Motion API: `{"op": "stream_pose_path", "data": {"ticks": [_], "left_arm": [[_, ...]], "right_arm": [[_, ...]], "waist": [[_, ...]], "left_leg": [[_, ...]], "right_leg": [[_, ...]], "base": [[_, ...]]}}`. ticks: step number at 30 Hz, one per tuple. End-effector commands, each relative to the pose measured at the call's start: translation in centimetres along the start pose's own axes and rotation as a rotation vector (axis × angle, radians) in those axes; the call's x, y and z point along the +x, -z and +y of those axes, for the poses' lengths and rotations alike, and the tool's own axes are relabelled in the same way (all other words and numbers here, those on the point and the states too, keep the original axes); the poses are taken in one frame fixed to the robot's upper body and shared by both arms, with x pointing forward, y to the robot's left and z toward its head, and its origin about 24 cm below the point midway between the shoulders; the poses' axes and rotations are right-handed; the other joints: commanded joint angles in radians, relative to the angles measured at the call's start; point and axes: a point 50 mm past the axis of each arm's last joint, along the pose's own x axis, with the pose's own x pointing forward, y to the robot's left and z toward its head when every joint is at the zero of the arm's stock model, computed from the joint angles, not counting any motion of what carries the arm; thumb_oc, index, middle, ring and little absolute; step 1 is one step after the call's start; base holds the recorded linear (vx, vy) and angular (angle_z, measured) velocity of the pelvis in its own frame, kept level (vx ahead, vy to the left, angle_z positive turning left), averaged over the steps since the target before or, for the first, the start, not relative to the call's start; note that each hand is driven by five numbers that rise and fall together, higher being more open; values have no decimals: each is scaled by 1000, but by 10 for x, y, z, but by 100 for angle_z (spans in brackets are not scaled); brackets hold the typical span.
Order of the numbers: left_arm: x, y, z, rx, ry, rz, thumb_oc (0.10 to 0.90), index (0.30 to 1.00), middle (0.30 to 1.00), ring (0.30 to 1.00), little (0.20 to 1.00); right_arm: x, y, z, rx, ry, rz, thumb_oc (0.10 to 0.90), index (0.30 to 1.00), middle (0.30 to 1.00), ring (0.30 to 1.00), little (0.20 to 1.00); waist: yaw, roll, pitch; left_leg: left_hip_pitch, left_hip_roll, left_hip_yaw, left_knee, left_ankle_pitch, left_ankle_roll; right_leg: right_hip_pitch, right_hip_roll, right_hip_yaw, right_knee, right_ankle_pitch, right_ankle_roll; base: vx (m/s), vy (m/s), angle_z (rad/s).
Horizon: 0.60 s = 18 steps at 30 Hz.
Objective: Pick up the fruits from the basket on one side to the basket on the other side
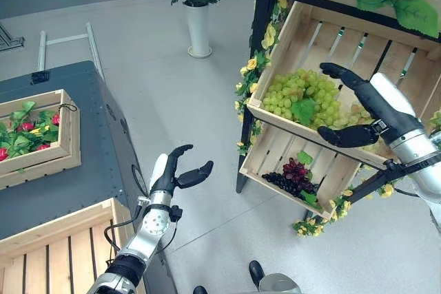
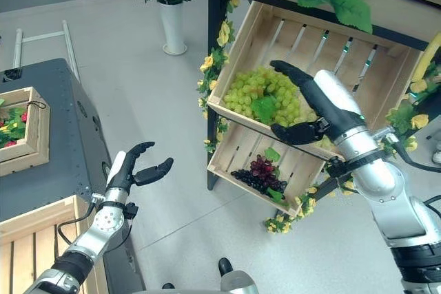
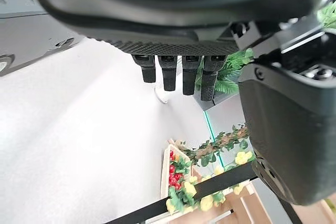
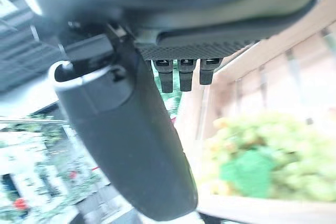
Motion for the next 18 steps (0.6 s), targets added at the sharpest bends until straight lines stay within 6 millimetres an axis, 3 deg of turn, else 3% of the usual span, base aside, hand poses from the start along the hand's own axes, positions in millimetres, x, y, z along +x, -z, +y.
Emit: {"op": "stream_pose_path", "data": {"ticks": [1, 7, 11, 18], "left_arm": [[13, -21, 14, -56, -121, -134, 800, 900, 900, 900, 900], [6, -16, 4, -120, -115, -133, 800, 900, 900, 900, 900], [1, -18, -6, -156, -85, -160, 800, 900, 900, 900, 900], [-13, -10, -23, -203, -88, -149, 800, 900, 900, 900, 900]], "right_arm": [[6, -29, -29, 31, 102, -213, 800, 900, 900, 900, 900], [11, -43, 4, 178, -61, -297, 800, 900, 900, 900, 900], [11, -42, 29, 321, -134, -309, 800, 900, 900, 900, 900], [9, -34, 96, 603, -261, -237, 800, 900, 900, 900, 900]], "waist": [[48, 25, -83], [67, 27, -81], [82, 27, -80], [124, 24, -70]], "left_leg": [[31, -42, -38, 10, -150, 16], [29, -44, -51, 10, -145, 15], [29, -44, -61, 10, -144, 14], [30, -47, -86, 10, -136, 13]], "right_leg": [[9, 86, -54, 1, -17, -46], [14, 77, -80, 1, -18, -46], [20, 72, -98, 1, -20, -48], [34, 58, -148, 1, -24, -51]], "base": [[0, 0, 0], [-21, -33, 1], [-18, -46, 5], [-20, -50, 14]]}}
